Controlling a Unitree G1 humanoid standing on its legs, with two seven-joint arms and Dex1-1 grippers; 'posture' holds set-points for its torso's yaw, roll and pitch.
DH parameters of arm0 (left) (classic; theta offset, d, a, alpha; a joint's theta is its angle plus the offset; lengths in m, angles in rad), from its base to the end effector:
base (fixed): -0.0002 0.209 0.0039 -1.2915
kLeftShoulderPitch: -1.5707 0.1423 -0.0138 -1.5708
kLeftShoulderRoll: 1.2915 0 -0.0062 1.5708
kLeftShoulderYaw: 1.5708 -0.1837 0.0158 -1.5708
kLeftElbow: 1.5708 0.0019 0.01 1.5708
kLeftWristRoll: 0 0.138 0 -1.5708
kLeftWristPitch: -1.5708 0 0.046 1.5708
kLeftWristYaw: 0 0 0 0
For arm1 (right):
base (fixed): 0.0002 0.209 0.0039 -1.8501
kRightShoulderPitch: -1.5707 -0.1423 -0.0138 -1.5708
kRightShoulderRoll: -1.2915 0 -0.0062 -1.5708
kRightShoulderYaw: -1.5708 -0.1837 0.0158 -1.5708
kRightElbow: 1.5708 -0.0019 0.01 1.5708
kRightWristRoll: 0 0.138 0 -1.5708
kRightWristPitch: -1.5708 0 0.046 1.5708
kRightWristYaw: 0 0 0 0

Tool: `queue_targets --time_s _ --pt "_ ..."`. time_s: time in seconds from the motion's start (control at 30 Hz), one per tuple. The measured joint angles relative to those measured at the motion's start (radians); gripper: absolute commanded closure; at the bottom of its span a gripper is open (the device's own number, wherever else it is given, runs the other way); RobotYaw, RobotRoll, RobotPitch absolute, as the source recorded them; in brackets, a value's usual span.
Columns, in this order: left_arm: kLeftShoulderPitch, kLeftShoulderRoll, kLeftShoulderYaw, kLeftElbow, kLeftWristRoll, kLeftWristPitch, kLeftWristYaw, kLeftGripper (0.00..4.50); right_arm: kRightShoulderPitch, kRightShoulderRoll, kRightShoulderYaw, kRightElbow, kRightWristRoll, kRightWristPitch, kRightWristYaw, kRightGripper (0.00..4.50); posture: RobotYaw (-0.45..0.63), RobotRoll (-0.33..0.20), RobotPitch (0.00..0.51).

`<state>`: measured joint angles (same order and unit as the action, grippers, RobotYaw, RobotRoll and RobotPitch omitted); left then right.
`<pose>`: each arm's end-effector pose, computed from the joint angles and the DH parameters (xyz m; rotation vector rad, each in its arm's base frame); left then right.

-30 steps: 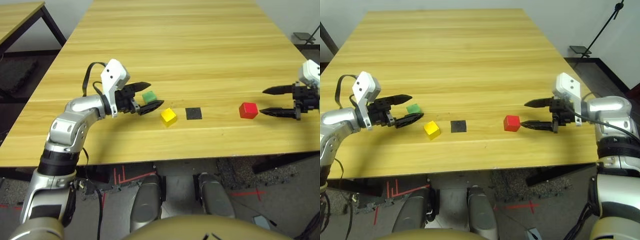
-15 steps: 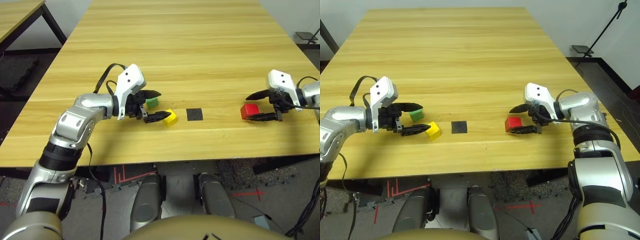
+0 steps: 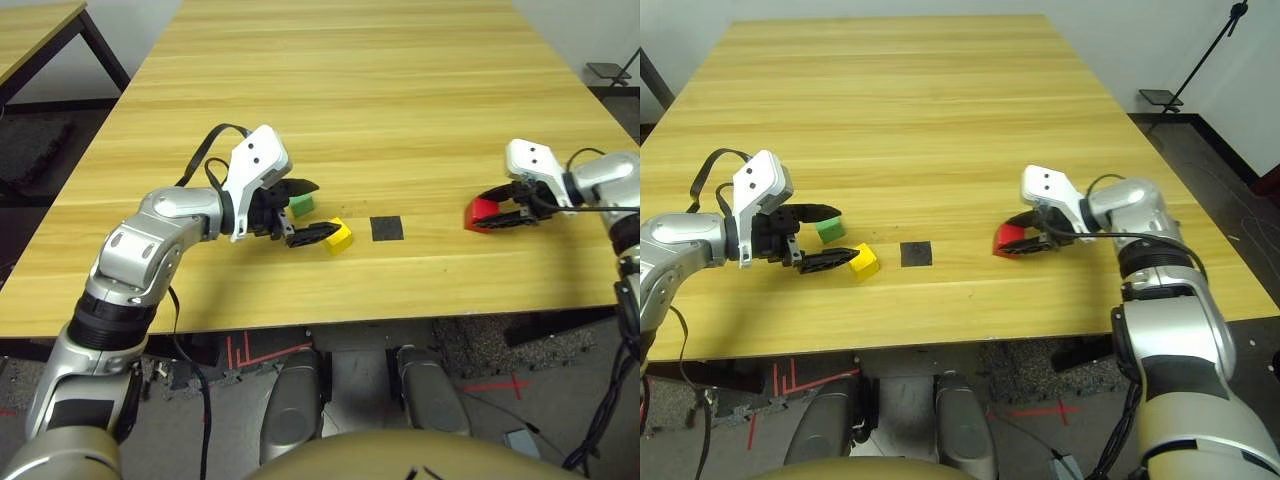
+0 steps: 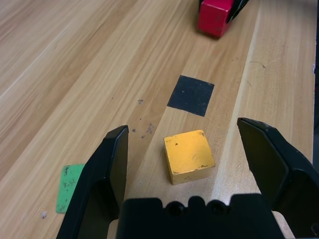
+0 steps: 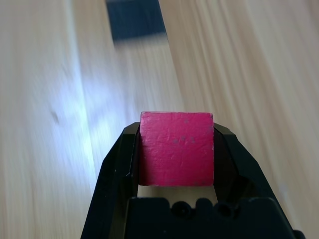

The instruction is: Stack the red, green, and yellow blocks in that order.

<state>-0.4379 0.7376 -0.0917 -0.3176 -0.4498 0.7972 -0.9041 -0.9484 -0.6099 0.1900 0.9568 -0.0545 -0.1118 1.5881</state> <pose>0.2483 0.2097 0.1871 0.3148 0.3134 -1.0570 0.3452 -0.2569 0.1762 -0.5903 0.4680 1.3931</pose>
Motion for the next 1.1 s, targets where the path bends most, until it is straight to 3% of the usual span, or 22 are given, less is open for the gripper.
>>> queue_targets --time_s 0.33,1.1 --pt "-0.002 -0.005 0.01 -0.011 -0.013 0.018 0.036 0.0 -0.093 0.157 0.083 -0.003 -0.011 0.041 0.014 2.46 0.37 -0.182 0.077" --pt "0.081 -0.038 0.077 -0.118 -0.031 0.069 0.218 0.0 -0.174 0.265 0.118 0.163 -0.111 -0.049 -0.026 2.46 0.49 -0.226 0.115"
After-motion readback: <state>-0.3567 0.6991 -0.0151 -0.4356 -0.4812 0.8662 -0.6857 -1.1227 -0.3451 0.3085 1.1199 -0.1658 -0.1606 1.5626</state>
